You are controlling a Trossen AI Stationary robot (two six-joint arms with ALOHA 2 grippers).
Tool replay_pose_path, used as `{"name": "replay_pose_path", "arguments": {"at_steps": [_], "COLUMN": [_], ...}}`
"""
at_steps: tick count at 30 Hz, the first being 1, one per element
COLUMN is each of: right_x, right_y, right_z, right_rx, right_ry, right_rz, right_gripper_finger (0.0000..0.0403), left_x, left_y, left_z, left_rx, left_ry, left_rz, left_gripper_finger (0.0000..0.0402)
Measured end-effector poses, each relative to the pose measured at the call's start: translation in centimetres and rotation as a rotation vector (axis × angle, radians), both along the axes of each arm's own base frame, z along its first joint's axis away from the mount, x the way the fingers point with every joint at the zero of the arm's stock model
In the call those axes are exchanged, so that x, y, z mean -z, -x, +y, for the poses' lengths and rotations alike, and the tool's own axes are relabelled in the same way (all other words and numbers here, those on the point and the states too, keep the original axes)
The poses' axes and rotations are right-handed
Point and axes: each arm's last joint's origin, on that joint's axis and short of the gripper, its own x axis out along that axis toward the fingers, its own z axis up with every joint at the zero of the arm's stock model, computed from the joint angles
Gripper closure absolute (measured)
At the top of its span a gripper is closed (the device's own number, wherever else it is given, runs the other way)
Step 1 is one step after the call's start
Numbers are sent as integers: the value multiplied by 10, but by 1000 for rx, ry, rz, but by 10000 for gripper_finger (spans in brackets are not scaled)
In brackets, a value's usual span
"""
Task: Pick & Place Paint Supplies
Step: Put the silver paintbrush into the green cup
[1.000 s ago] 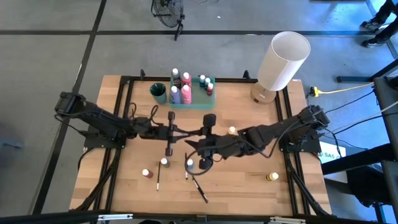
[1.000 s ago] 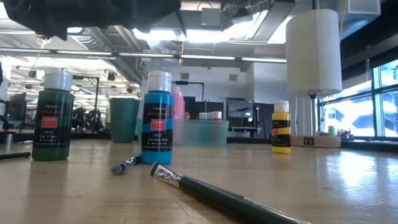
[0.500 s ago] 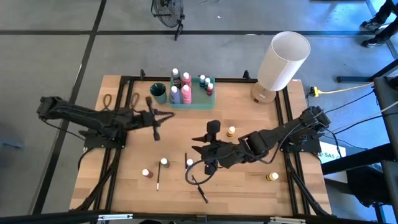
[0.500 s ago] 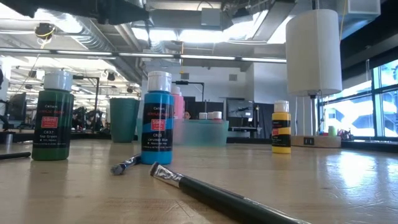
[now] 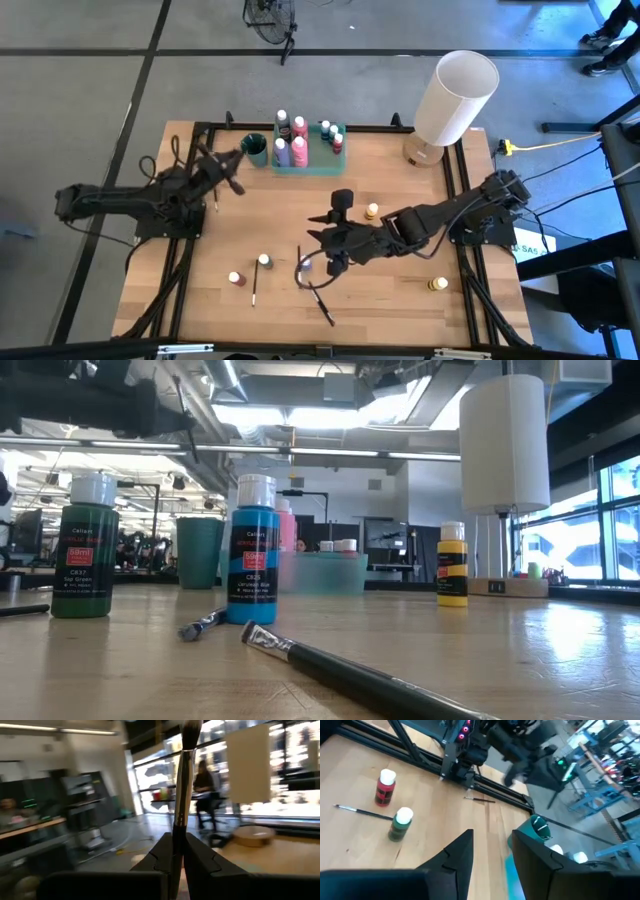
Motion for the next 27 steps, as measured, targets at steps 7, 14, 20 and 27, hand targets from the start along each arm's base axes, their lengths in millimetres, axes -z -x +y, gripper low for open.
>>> {"name": "replay_pose_path", "arguments": {"at_steps": [7, 14, 20, 27], "right_x": [4, 12, 12, 12], "right_y": [-9, -14, -14, -15], "right_z": [-12, -18, -18, -23], "right_rx": [-69, -45, -44, -31], "right_ry": [-67, -70, -69, -70], "right_rz": [34, 63, 65, 64], "right_gripper_finger": [267, 268, 268, 268], "left_x": [10, 18, 32, 40], "left_y": [4, 8, 11, 5], "left_z": [23, 48, 68, 80], "left_rx": [-38, 12, 2, 19], "left_ry": [50, 173, 302, 325], "left_rz": [58, 40, 74, 84], "left_gripper_finger": [383, 383, 383, 383]}}
